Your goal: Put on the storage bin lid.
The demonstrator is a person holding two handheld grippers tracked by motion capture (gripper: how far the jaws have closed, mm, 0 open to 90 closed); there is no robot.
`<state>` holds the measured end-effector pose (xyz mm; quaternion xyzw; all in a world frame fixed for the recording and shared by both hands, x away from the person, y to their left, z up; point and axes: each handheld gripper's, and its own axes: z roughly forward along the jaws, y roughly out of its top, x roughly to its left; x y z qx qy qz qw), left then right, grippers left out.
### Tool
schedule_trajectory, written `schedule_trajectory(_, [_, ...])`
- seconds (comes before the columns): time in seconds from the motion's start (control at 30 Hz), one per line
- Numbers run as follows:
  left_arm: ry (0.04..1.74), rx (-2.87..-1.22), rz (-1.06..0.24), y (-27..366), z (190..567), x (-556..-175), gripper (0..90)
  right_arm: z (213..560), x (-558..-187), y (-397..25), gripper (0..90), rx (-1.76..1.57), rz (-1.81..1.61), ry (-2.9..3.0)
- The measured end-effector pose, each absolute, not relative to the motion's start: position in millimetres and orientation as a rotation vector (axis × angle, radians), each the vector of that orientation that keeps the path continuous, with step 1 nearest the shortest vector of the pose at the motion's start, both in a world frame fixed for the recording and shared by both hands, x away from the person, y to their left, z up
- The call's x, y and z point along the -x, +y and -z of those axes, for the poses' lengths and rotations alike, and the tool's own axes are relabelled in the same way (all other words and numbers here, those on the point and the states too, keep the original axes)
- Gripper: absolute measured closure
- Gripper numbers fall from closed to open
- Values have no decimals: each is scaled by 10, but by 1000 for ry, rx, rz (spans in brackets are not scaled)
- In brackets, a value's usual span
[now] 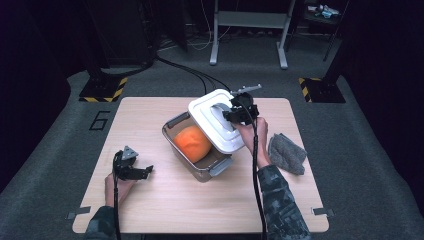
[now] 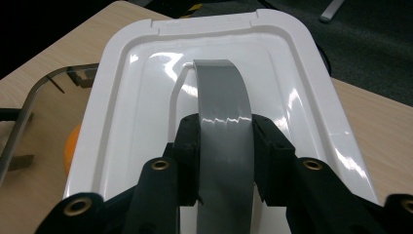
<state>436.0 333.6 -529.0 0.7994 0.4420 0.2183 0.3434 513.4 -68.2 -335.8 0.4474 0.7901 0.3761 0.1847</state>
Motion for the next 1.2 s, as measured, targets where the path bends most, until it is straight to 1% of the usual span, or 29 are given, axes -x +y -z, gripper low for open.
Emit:
schedule_trajectory(0.87, [1145,-2078,-573,3337,5294,-4360,109,3577,-4981,-158,665,-1221,-1096,2334])
schedule_trajectory(1.2, [1148,-2078,-566,3337,5290,-4360,110,3636,-4925,-46,664,-1214,-1075,2350])
